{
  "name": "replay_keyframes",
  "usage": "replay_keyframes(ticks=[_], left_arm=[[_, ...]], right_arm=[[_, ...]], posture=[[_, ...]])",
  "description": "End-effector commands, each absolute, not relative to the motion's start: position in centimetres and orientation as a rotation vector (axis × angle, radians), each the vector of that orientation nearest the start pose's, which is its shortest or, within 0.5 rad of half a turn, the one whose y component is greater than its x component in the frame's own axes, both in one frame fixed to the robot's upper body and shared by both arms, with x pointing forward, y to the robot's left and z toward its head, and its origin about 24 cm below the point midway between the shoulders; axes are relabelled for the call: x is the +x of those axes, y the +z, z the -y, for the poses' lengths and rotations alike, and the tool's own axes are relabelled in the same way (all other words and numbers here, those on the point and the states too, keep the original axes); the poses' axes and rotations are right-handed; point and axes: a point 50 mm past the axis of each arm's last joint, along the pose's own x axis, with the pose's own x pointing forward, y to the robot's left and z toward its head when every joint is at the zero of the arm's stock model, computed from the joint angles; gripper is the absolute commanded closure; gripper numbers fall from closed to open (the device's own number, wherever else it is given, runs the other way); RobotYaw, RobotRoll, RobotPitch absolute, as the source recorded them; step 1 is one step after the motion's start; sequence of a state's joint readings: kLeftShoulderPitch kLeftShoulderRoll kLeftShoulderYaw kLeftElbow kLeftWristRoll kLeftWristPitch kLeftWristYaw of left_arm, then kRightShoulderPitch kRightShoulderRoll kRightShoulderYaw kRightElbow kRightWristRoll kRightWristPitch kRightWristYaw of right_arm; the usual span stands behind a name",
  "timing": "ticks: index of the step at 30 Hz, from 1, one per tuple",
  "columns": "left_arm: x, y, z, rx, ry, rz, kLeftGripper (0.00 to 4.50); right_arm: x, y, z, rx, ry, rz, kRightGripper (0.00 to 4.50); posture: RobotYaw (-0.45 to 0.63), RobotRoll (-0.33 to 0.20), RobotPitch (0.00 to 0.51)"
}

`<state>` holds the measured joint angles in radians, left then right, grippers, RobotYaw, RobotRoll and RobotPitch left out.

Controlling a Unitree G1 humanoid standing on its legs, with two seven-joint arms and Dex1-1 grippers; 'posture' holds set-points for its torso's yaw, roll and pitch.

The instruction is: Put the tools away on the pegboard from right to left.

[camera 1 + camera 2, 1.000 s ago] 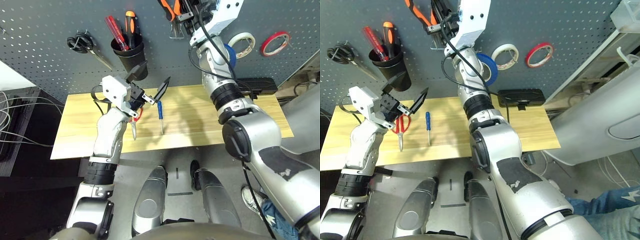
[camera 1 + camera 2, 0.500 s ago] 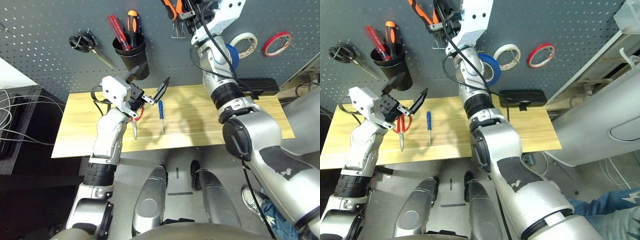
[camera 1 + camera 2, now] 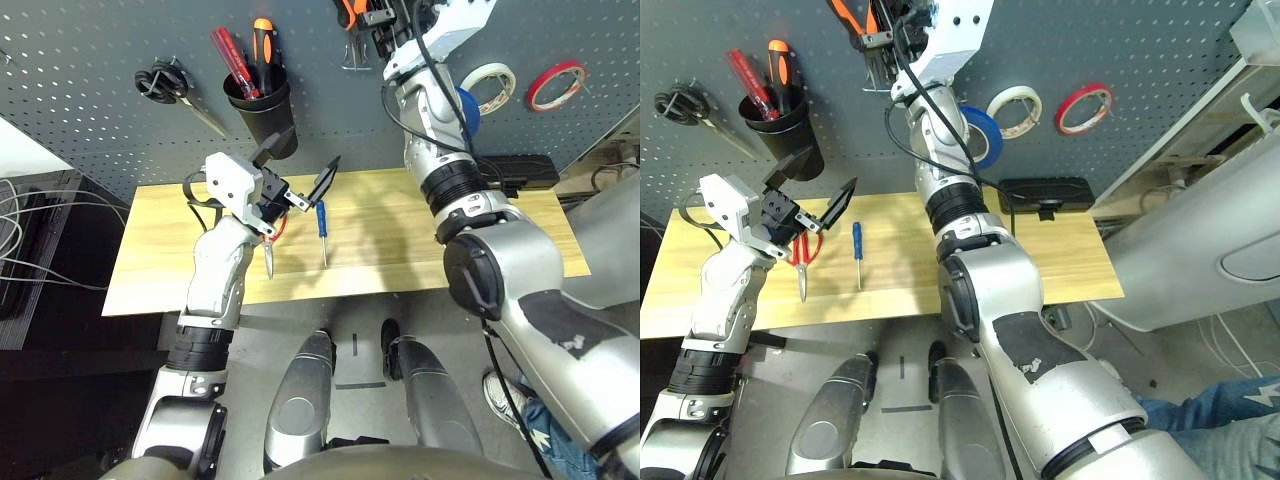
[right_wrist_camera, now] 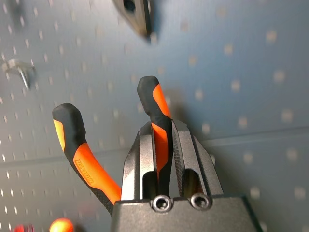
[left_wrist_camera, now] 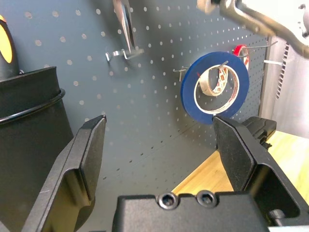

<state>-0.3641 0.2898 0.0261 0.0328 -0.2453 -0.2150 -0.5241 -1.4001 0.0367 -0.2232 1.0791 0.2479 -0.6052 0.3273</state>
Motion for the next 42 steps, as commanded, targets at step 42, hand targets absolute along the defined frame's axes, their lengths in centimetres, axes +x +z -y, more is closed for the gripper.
replay_keyframes(ticks=[42], left_arm=[[29.4, 14.7, -15.9, 0.174, -0.578, 0.475, 0.0]], right_arm=[[39.2, 27.2, 4.4, 0.149, 0.48, 0.749, 4.24]], posture=[[0.28, 0.0, 0.287]])
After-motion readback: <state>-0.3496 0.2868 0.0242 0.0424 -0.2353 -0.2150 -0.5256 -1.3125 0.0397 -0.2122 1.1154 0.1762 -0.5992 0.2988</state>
